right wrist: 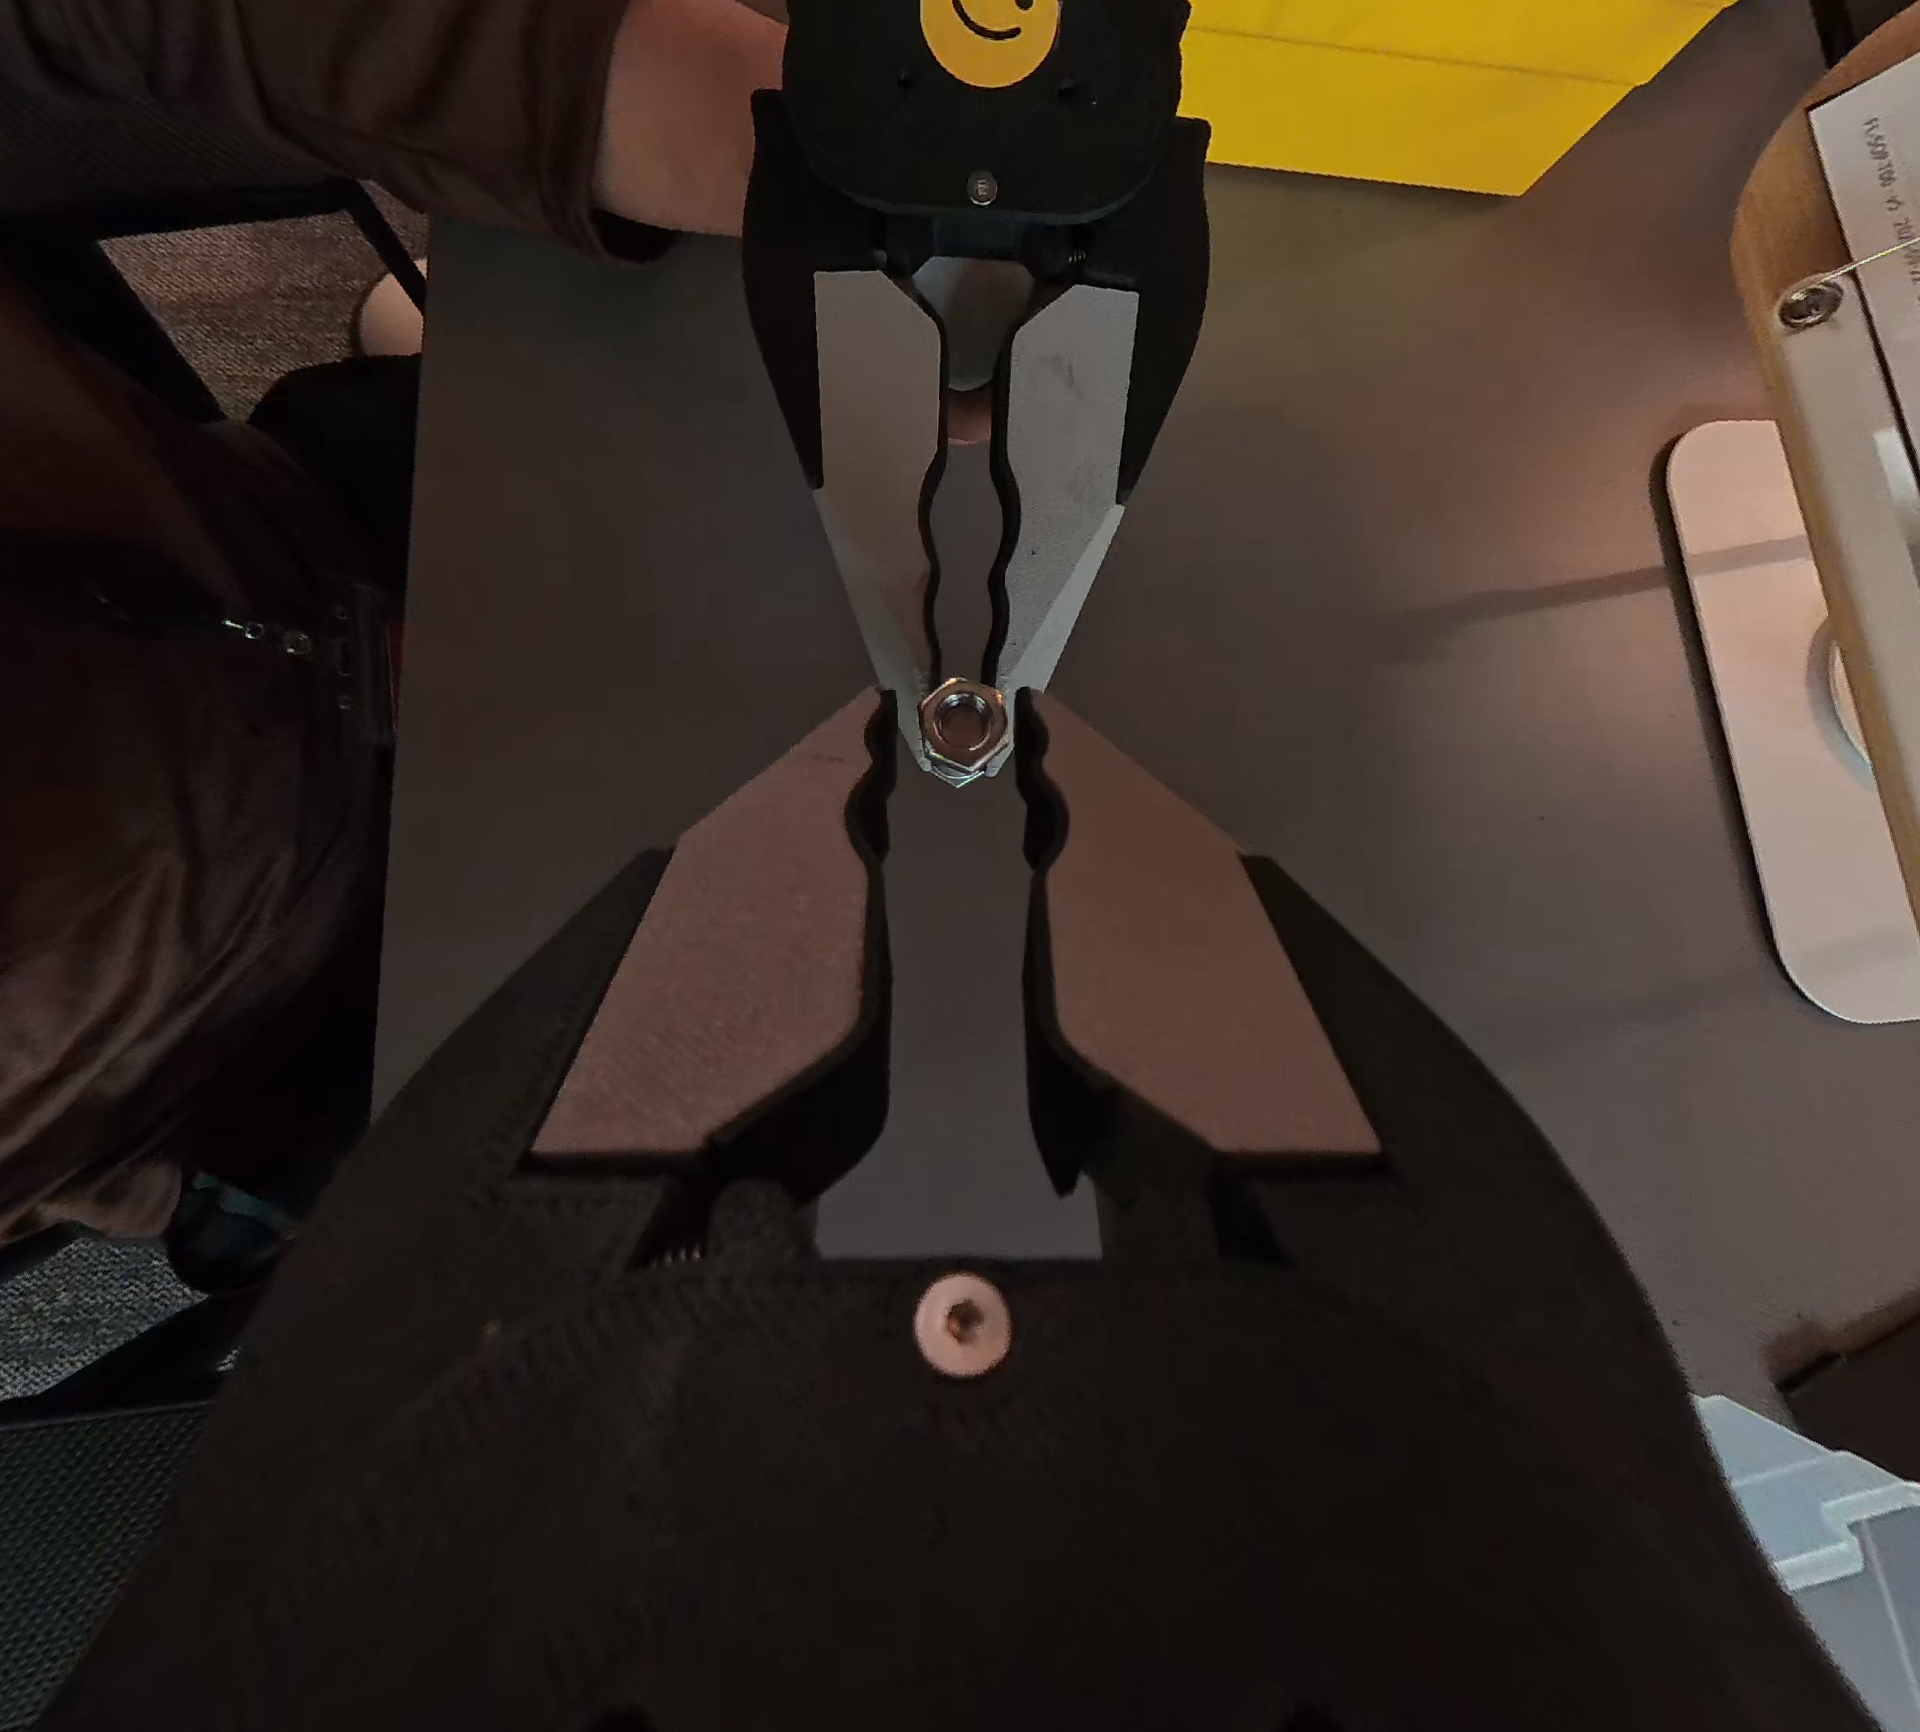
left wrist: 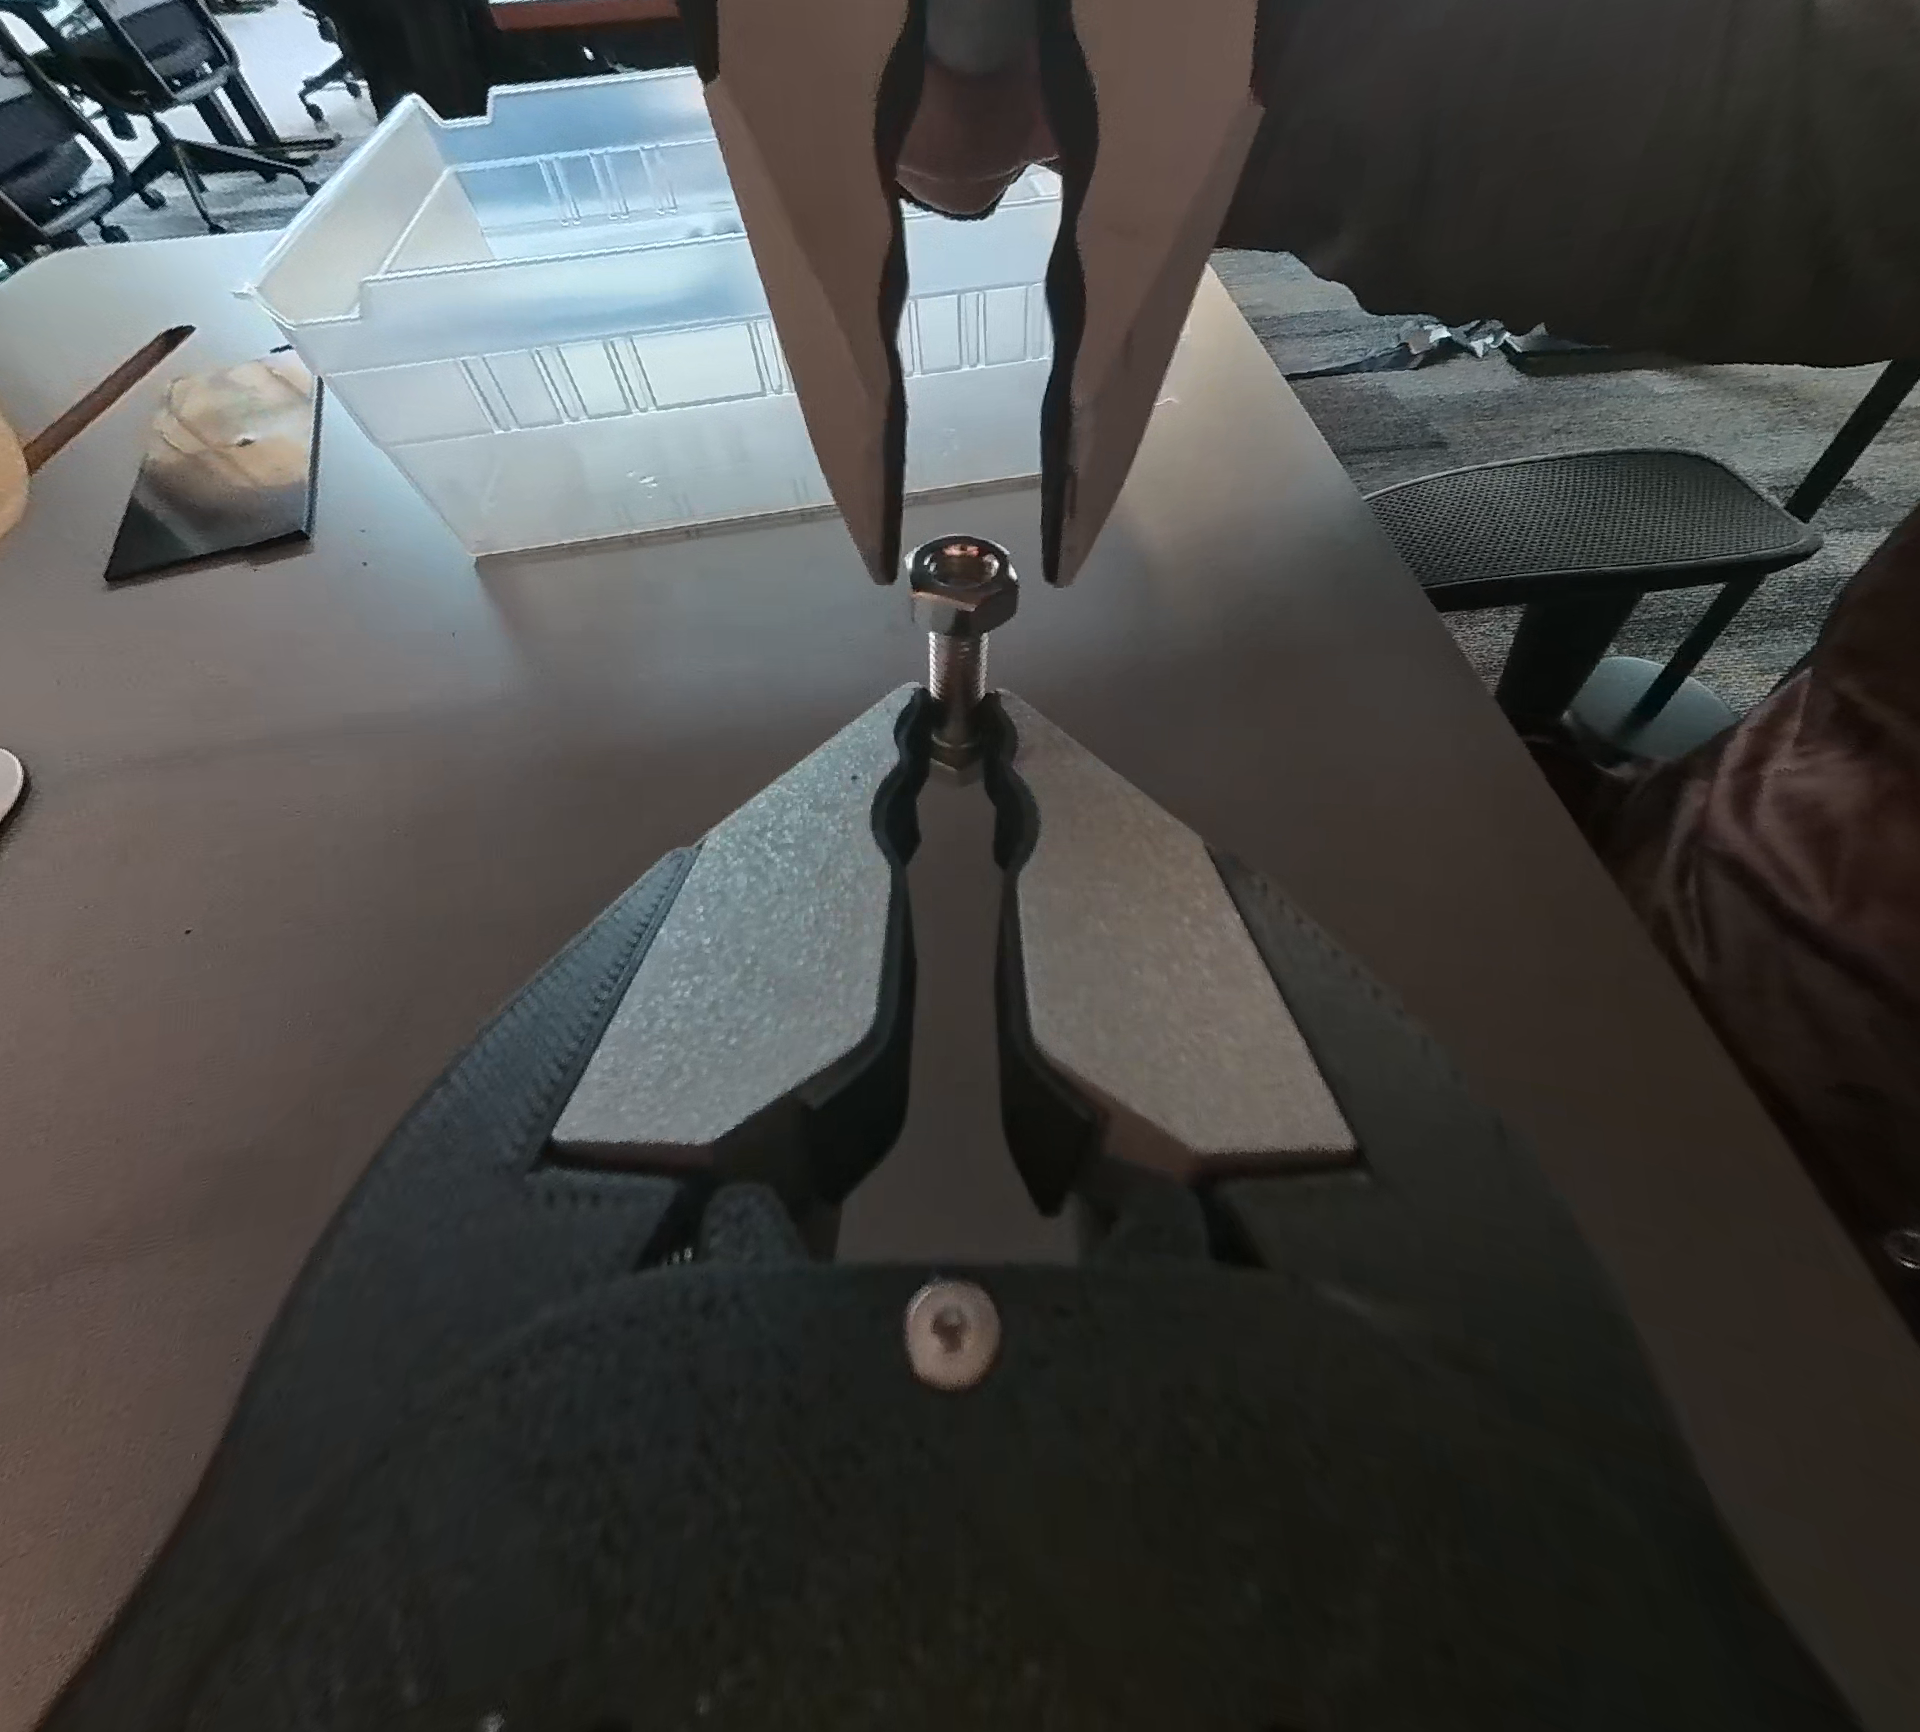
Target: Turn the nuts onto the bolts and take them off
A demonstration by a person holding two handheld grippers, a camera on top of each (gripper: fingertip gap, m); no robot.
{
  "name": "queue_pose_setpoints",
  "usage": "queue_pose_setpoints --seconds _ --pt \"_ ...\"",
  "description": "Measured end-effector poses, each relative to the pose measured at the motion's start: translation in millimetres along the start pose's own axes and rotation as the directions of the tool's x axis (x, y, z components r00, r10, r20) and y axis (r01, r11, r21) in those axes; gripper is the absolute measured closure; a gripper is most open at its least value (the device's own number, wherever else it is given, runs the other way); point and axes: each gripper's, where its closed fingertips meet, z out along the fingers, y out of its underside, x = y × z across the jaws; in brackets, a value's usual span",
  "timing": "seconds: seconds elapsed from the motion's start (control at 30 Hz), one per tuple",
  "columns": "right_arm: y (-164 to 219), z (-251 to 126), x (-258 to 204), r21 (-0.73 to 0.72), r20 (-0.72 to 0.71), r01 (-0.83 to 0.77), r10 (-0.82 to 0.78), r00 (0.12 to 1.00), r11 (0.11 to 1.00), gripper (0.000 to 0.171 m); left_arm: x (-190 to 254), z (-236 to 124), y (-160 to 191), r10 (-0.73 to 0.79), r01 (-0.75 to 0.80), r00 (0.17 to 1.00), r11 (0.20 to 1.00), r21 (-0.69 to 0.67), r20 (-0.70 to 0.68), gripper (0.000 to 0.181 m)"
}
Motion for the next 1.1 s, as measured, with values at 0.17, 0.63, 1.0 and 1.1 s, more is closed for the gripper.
queue_pose_setpoints --seconds 0.17,0.63,1.0,1.1 --pt "2.5 1.9 -0.5 -0.015 -0.008 0.015 -0.016 1.000 1.000 0.155 0.4 0.9 1.3 0.003 -0.003 1.000 1.000 -0.007 -0.001 0.173" --pt "5.7 4.4 1.1 -0.040 -0.018 0.027 -0.028 0.999 0.999 0.157 0.0 1.5 2.2 0.008 -0.008 1.000 1.000 -0.014 0.004 0.173" --pt "7.9 5.4 6.7 -0.058 -0.046 -0.016 0.013 0.999 0.998 0.157 -6.2 1.9 3.6 0.017 -0.015 0.999 0.999 -0.031 0.051 0.173" --pt "8.2 5.6 9.5 -0.063 -0.056 -0.038 0.034 0.998 0.997 0.157 -9.2 1.7 3.8 0.014 -0.012 0.997 0.999 -0.035 0.072 0.173"
